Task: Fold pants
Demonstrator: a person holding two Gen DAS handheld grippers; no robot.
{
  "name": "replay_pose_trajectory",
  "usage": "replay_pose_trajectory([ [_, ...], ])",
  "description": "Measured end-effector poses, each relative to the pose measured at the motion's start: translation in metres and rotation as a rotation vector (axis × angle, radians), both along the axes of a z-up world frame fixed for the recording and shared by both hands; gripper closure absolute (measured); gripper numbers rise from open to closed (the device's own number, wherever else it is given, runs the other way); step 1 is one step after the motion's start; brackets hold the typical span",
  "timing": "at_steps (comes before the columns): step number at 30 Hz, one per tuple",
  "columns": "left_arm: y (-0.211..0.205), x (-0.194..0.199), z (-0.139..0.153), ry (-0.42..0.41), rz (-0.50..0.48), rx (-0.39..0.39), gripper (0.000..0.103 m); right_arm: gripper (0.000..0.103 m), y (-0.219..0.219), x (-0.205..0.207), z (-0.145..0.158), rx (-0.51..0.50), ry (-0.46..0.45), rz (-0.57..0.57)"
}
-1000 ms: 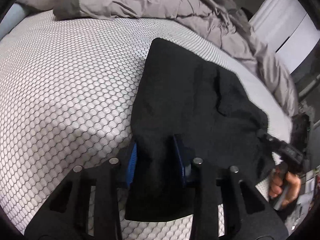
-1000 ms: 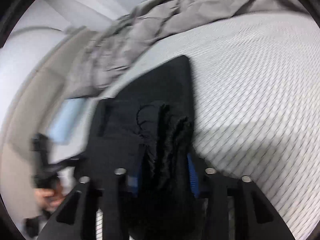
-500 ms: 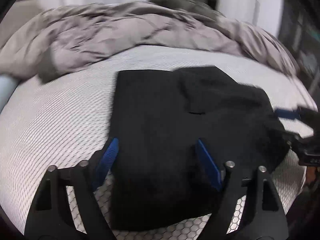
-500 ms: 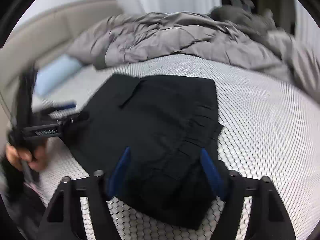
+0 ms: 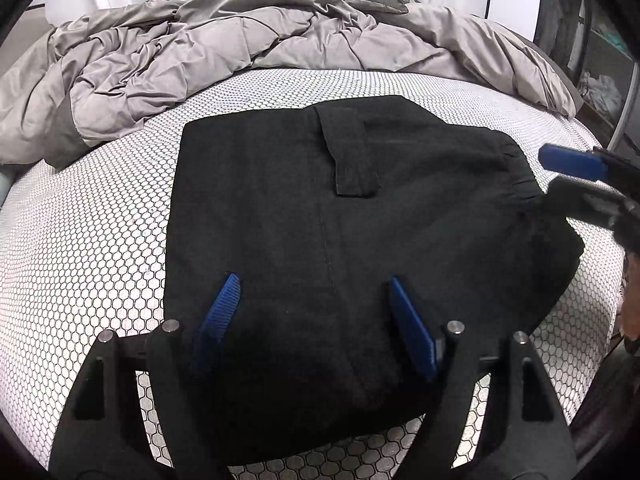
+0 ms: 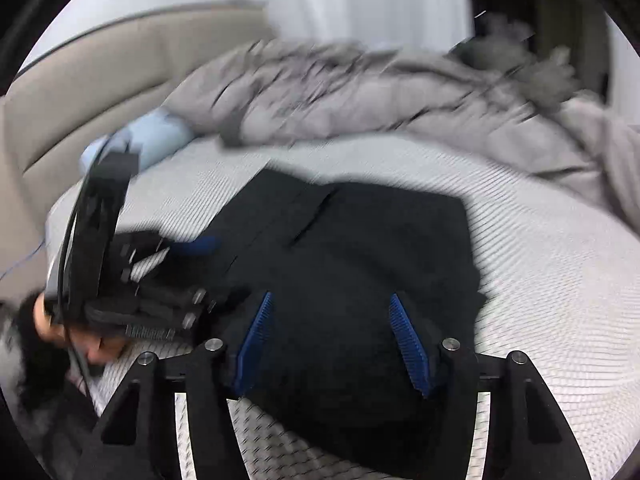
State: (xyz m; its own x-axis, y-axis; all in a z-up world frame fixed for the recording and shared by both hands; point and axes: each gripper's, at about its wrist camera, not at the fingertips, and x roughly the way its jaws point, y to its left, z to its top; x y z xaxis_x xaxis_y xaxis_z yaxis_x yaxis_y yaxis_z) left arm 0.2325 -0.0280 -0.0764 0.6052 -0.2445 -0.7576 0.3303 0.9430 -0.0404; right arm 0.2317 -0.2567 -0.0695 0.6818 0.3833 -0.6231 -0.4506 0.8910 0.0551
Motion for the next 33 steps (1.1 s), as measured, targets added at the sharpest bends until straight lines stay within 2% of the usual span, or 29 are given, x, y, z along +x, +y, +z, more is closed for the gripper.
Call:
replay_pose_trajectory([
  [3,0.001,-0.001,0.0,0.003,0.0,0.005,0.027,0.042,0.008,0.006,-0.007,0.009,0.045,0.035],
  [7,0.001,0.001,-0.002,0.008,0.001,0.006,0.024,0.042,0.033,0.029,-0.046,-0.12,0.172,0.053],
  [8,0.001,0.002,-0.004,0.012,-0.005,0.01,0.023,0.043,0.034,0.03,-0.054,-0.174,0.173,0.046],
  [13,0.007,-0.004,-0.006,0.02,-0.047,0.039,0.023,0.044,0.031,-0.002,-0.056,-0.511,-0.014,-0.038],
  [14,0.011,-0.007,-0.006,0.022,-0.049,0.039,0.023,0.042,0.024,-0.007,-0.058,-0.525,-0.018,-0.051],
  [17,0.016,-0.014,-0.004,0.023,-0.052,0.059,0.023,0.041,0.006,-0.009,-0.055,-0.42,0.023,-0.057],
  [20,0.026,-0.024,0.015,0.012,-0.035,0.063,0.023,0.041,0.008,-0.02,-0.03,-0.367,-0.042,-0.061],
  [22,0.032,-0.028,0.032,-0.048,-0.042,0.046,0.023,0.033,0.01,-0.03,-0.005,-0.27,-0.08,-0.012],
  [23,0.033,-0.025,0.04,-0.079,-0.05,0.03,0.023,0.021,0.015,-0.026,0.005,-0.24,-0.079,0.008],
  [26,0.027,0.005,0.045,-0.086,-0.066,0.042,0.022,0.019,0.037,0.005,0.009,-0.19,-0.029,0.062],
  [28,0.024,0.032,0.035,-0.027,-0.077,0.062,0.022,0.027,0.048,0.031,-0.007,-0.176,0.059,0.081],
  [29,0.025,0.044,0.025,0.012,-0.07,0.07,0.023,0.043,0.053,0.042,-0.017,-0.198,0.097,0.075],
  [30,0.025,0.052,0.016,0.045,-0.073,0.074,0.022,0.05,0.054,0.052,-0.027,-0.231,0.125,0.069],
  [31,0.03,0.058,0.004,0.072,-0.092,0.063,0.022,0.05,0.052,0.064,-0.038,-0.273,0.145,0.057],
  [33,0.033,0.06,-0.007,0.071,-0.12,0.051,0.017,0.053,0.047,0.065,-0.052,-0.383,0.14,0.039],
])
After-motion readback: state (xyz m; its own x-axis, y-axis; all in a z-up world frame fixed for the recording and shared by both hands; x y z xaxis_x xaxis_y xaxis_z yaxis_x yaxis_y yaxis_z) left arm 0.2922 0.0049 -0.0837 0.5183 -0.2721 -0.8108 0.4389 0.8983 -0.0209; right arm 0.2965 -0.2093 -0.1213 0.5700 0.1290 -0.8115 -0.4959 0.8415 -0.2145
